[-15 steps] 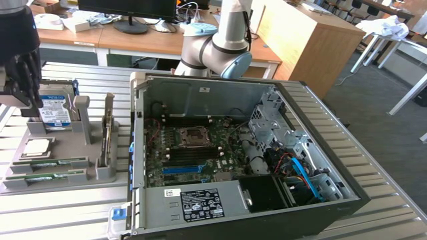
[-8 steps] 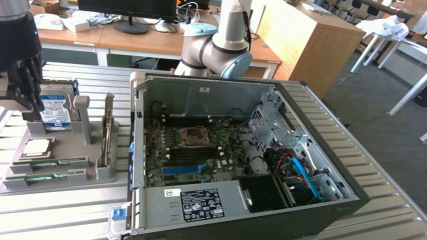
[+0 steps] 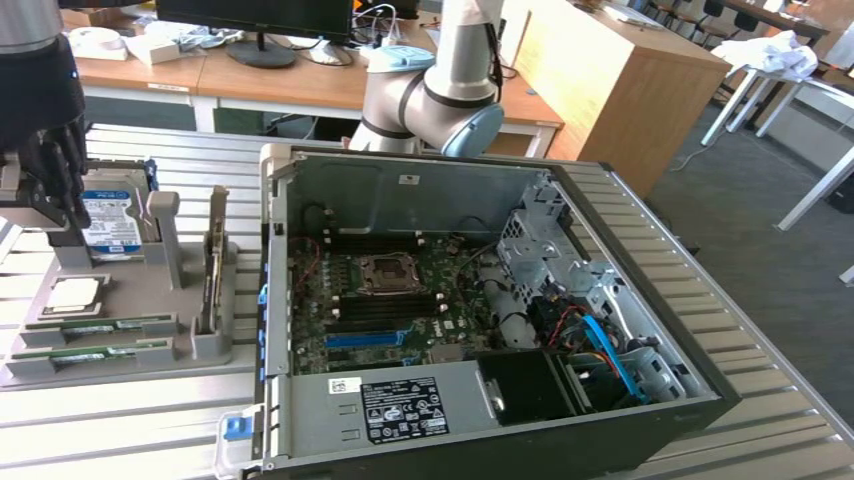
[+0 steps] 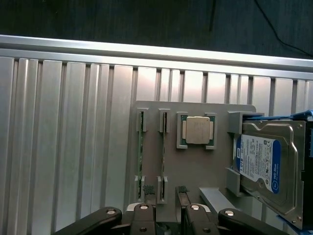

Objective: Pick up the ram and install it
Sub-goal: 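Pick up the ram and move it above insertion slot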

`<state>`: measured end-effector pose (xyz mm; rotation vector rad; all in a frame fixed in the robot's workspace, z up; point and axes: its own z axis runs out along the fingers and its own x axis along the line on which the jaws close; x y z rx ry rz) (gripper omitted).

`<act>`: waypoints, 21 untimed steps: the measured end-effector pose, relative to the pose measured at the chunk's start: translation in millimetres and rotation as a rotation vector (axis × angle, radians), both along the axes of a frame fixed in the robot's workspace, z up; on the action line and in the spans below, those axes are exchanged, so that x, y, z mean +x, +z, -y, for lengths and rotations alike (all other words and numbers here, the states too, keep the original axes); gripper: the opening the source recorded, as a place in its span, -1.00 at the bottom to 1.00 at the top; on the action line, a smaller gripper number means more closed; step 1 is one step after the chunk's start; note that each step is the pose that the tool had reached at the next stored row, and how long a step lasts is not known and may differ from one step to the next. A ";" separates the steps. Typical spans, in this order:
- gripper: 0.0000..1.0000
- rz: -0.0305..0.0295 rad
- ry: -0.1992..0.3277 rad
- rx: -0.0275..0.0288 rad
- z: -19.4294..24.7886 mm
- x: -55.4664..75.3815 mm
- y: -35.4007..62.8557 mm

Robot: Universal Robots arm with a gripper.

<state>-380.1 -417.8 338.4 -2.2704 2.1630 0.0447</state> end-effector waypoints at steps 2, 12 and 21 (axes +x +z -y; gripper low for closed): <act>-0.40 0.0001 0.000 0.0000 0.0 0.0 -1.5; -0.40 0.0000 0.000 0.0000 0.0 0.0 -10.5; -0.40 0.0000 0.000 0.0000 0.0 0.0 -18.1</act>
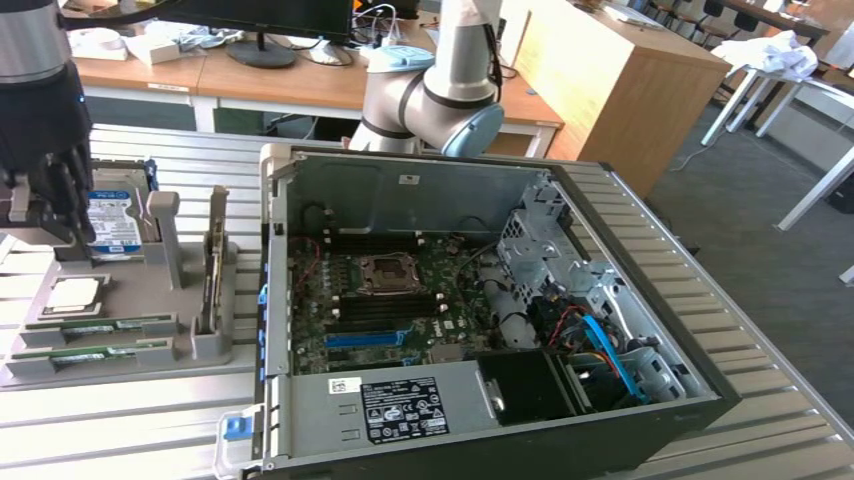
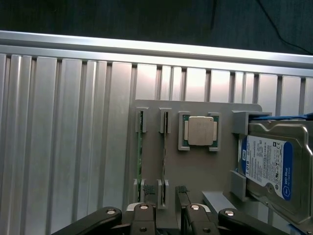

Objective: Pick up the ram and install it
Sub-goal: 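Pick up the ram and move it above insertion slot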

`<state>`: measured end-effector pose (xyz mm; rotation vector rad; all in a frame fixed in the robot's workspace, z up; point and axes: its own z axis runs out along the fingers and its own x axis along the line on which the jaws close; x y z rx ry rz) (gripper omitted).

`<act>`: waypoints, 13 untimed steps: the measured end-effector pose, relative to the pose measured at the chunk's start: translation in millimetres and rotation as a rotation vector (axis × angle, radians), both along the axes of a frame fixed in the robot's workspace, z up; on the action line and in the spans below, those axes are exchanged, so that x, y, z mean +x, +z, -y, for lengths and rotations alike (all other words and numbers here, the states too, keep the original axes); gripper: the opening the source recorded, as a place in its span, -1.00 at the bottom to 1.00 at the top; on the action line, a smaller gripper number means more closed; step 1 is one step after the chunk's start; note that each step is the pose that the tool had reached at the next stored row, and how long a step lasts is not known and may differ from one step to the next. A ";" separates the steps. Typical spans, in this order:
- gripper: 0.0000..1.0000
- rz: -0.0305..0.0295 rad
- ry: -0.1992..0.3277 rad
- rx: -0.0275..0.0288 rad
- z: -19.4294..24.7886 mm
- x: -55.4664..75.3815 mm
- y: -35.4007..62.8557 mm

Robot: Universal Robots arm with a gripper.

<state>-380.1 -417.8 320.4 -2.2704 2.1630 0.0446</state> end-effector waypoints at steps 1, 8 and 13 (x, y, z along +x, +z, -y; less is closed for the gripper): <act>-0.40 0.0000 0.000 0.0000 0.0 0.0 -0.7; -0.40 0.0000 0.000 0.0001 0.0 0.0 -11.5; -0.40 0.0000 0.000 0.0001 0.0 0.0 -16.9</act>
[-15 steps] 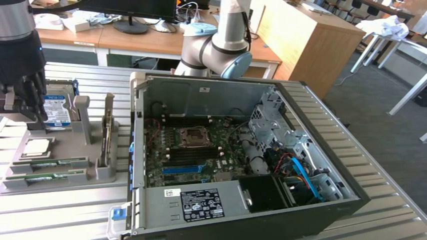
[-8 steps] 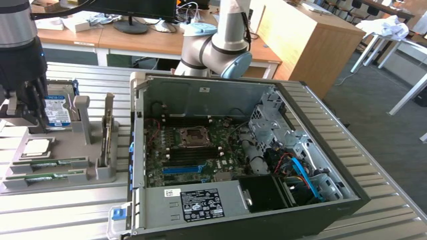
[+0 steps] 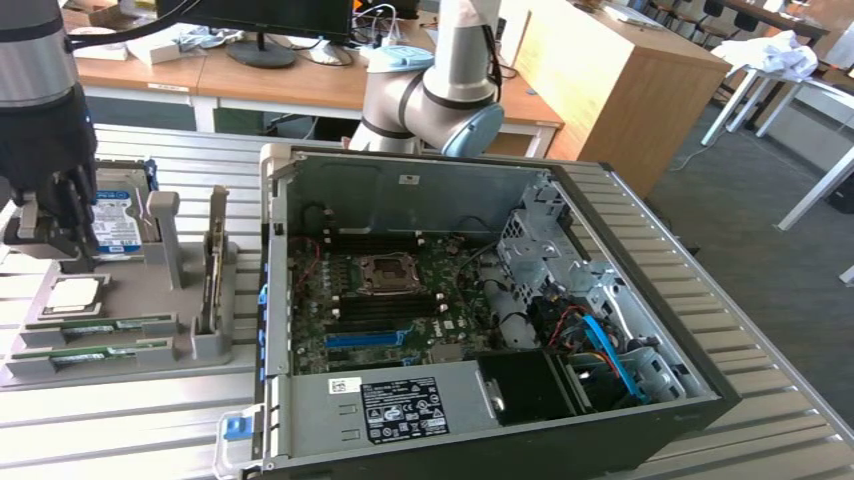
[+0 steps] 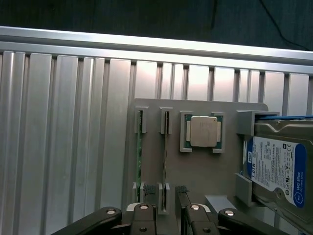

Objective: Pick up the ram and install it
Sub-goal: 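Pick up the ram and move it above insertion slot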

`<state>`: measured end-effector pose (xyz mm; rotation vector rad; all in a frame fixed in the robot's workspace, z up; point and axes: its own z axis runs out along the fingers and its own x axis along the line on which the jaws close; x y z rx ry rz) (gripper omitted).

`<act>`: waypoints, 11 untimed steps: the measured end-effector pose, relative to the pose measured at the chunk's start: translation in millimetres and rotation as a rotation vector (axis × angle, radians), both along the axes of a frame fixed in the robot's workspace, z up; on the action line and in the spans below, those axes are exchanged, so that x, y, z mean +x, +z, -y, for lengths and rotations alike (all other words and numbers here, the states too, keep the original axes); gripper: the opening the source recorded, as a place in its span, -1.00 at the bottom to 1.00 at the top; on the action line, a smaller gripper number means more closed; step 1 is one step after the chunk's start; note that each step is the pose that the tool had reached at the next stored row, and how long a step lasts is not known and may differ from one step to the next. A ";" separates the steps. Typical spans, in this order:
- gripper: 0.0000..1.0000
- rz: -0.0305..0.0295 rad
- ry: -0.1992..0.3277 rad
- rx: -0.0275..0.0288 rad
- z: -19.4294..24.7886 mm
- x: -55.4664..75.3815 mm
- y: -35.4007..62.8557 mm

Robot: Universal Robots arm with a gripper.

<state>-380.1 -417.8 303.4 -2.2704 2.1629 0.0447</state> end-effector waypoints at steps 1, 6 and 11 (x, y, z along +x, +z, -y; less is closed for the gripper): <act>-0.40 0.0000 0.000 0.0000 0.0 0.0 -1.1; -0.40 0.0001 0.000 0.0001 0.0 0.0 -6.4; -0.40 0.0000 0.000 0.0000 0.0 0.0 -10.8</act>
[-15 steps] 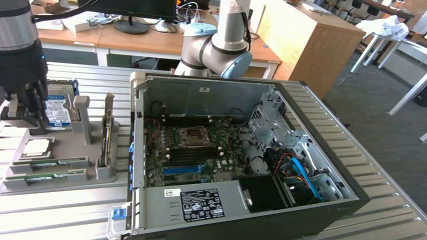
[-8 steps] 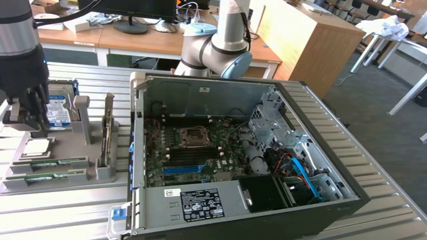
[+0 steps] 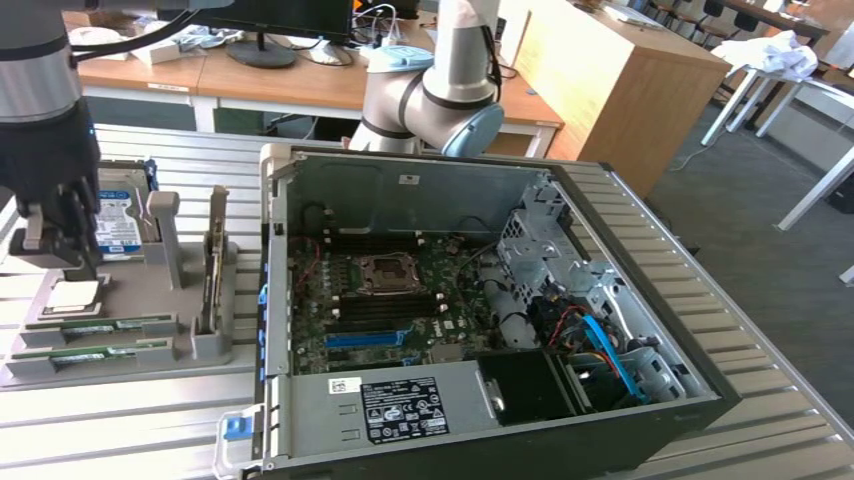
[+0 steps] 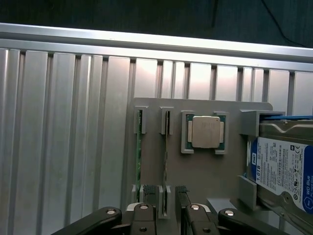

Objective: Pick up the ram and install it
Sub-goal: 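Pick up the ram and move it above insertion slot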

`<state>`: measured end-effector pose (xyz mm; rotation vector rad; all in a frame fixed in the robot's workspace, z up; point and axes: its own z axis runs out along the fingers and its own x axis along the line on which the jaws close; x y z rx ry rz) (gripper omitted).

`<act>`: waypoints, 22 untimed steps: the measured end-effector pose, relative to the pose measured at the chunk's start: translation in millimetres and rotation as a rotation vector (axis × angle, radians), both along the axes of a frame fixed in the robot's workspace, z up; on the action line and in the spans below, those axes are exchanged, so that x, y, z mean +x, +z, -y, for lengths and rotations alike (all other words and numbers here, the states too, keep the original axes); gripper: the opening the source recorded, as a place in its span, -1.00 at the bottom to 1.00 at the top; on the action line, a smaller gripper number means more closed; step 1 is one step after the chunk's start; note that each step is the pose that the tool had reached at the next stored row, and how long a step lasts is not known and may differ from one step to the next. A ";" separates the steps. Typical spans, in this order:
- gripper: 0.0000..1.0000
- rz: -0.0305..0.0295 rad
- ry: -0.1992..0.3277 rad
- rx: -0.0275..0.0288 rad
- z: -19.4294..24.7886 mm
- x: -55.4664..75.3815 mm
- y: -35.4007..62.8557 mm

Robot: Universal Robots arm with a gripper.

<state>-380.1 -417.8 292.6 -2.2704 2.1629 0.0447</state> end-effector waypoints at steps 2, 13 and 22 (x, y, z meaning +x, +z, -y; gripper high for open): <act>-0.40 0.0000 0.000 0.0000 0.0 0.0 -1.5; -0.40 0.0000 0.000 0.0013 0.0 -0.1 -12.4; -0.40 0.0001 0.000 0.0025 0.0 0.0 -21.8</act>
